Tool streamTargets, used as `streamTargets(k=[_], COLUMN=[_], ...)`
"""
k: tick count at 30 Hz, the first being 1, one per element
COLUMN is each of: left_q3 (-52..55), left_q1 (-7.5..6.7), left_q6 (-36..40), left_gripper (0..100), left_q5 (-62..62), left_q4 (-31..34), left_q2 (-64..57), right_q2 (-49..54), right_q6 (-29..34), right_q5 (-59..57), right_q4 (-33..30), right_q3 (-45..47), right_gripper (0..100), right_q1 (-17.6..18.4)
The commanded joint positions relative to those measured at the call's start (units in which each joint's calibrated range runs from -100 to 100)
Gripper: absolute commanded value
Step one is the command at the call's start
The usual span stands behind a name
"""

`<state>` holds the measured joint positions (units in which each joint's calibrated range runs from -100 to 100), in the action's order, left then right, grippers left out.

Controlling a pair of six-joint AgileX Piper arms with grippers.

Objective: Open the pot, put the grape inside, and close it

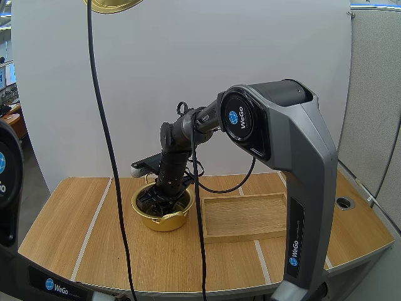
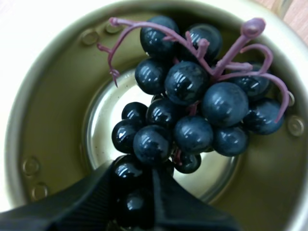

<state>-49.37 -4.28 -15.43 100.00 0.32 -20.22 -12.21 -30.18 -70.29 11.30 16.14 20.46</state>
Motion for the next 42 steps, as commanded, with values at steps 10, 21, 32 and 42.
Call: streamTargets(k=[10,21,32,42], left_q3=[-0.4,-0.4,-0.4,-0.4], left_q1=[-0.04,-0.04,-0.04,-0.04], left_q6=[0.3,0.3,0.3,0.3], left_gripper=[0,0,0,0], left_q5=[-1.6,-1.6,-1.6,-1.6], left_q4=[0.9,0.9,0.9,0.9], left_q2=[-0.6,-0.6,-0.6,-0.6], right_q2=[2.5,14.8,30.5,43.0], right_q6=[0.0,0.0,0.0,0.0], right_q5=[3.6,5.7,1.7,-8.4], right_q4=[-0.9,-0.9,-0.9,-2.7], right_q3=[-0.4,-0.4,-0.4,-0.4], right_gripper=[100,100,100,100], right_q1=[0.0,0.0,0.0,0.0])
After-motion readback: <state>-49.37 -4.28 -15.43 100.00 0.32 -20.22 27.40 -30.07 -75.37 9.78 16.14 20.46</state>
